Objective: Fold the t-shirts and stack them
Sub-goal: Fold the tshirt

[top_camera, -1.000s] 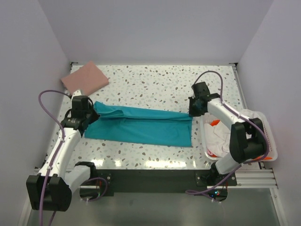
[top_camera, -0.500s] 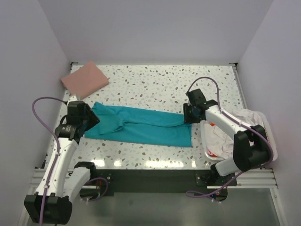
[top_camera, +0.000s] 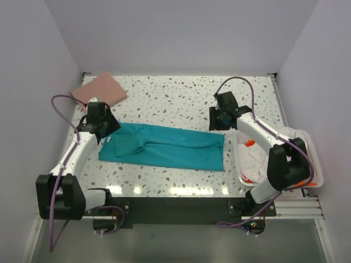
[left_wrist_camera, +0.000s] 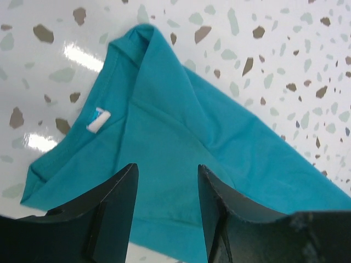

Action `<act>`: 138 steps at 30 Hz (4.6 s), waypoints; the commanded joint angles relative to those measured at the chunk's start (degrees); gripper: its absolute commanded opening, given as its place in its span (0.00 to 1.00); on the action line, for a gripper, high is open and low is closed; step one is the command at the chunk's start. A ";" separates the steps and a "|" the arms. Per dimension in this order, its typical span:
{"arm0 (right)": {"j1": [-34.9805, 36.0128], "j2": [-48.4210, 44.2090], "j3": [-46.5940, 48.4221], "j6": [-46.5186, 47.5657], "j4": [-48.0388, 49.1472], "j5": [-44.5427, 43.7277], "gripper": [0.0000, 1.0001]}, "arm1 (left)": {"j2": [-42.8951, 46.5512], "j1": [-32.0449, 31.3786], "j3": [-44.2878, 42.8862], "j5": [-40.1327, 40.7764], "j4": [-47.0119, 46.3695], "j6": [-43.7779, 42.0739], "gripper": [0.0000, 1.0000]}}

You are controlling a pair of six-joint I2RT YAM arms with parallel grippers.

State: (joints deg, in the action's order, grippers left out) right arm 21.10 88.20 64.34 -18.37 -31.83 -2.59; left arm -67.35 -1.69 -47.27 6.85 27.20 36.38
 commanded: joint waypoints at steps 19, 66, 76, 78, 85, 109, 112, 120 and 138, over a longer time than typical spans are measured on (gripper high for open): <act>0.43 2.33 -7.82 -3.42 1.60 6.19 0.44 | -27.56 11.10 -13.55 -10.63 -18.15 -1.93 0.54; 1.22 11.64 -7.65 -4.75 0.46 1.80 0.43 | -35.31 17.07 -10.65 -10.02 -21.49 -6.14 0.28; 1.22 9.62 -4.75 -2.90 -1.12 1.80 0.43 | -23.80 16.81 -11.54 -3.95 -16.22 -7.29 0.38; 1.22 9.01 -4.13 -2.55 -1.56 2.15 0.43 | -20.47 16.46 -11.01 -4.21 -16.04 -6.68 0.38; 1.31 7.34 -0.45 -1.76 -2.88 2.50 0.44 | -18.78 9.61 -10.83 -6.58 -16.48 -3.43 0.39; 1.66 10.15 -2.19 -2.81 2.13 5.23 0.44 | -20.46 6.79 5.69 -10.72 -16.92 -1.31 0.38; 1.75 9.71 -3.60 -3.07 2.39 4.88 0.44 | -18.61 6.79 6.04 -10.89 -16.57 -1.58 0.38; 1.66 12.34 -4.92 -3.25 3.01 4.44 0.44 | -20.53 6.79 6.84 -10.90 -17.97 -1.31 0.38; 4.91 4.88 -14.32 -6.24 -1.30 5.05 0.44 | -39.43 0.22 -12.58 -12.56 -18.59 -7.02 0.36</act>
State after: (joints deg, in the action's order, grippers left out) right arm 24.97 93.32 52.82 -23.42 -28.62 2.72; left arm -102.94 1.17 -57.82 -5.85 7.60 32.16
